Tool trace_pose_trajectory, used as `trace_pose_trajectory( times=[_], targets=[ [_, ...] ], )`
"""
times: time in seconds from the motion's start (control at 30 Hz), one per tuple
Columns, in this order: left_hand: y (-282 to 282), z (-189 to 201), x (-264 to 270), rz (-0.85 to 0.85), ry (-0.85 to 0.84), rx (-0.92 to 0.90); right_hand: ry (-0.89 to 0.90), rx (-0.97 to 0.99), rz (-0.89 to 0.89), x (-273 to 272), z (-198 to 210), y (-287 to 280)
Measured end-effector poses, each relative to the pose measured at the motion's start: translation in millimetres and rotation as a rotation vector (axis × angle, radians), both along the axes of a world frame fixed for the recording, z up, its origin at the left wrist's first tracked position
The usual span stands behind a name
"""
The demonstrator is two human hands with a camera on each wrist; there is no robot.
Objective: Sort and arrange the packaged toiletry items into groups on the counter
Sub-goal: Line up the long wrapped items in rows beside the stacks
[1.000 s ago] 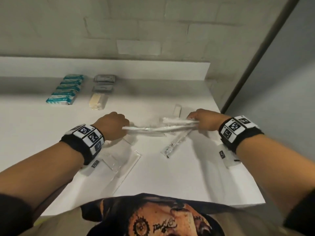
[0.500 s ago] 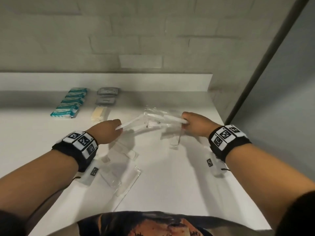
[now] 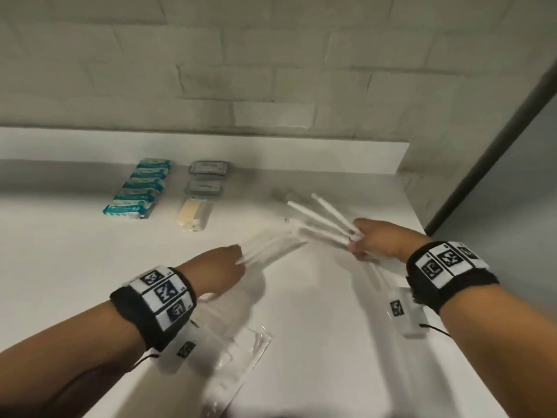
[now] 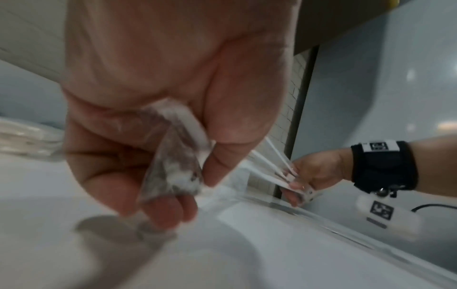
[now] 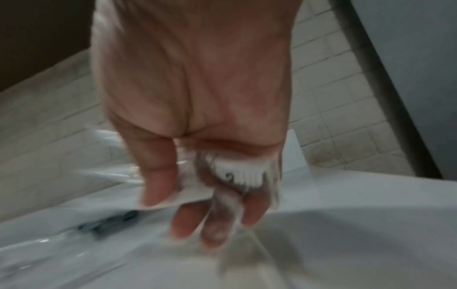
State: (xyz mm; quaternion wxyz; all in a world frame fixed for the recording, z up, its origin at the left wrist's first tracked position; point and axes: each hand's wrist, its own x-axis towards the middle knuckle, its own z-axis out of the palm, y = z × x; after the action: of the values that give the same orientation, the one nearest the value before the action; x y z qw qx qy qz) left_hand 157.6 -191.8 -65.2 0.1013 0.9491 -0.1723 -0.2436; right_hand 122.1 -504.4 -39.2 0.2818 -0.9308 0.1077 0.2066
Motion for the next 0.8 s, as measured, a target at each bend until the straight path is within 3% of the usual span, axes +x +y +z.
trace_pose_trajectory(
  times=[0.07,0.27,0.33,0.43,0.53,0.63,0.7,0.8],
  targets=[
    [-15,-2,21,0.100,-0.092,-0.101,-0.100,0.022,-0.194,23,-8,8],
    [-68,-16,77,0.312,-0.053,-0.316,-0.122,-0.140,-0.421,72,-40,40],
    [-73,-17,88,0.327,-0.031,-0.335,-0.125,-0.277,-0.411,78,-40,41],
    [-67,-20,103,0.308,0.018,-0.290,-0.363,-0.461,-0.265,85,-27,51],
    [-59,-21,111,0.276,0.063,-0.319,-0.541,-0.462,0.063,92,-20,82],
    [-53,-22,111,0.172,0.095,-0.290,-0.384,-0.383,0.364,92,-33,110],
    [-49,-16,106,0.100,0.108,-0.217,-0.285,-0.435,0.405,89,-41,115],
    [-41,-16,102,0.071,0.085,-0.144,-0.390,-0.534,0.424,83,-44,113]
  ],
)
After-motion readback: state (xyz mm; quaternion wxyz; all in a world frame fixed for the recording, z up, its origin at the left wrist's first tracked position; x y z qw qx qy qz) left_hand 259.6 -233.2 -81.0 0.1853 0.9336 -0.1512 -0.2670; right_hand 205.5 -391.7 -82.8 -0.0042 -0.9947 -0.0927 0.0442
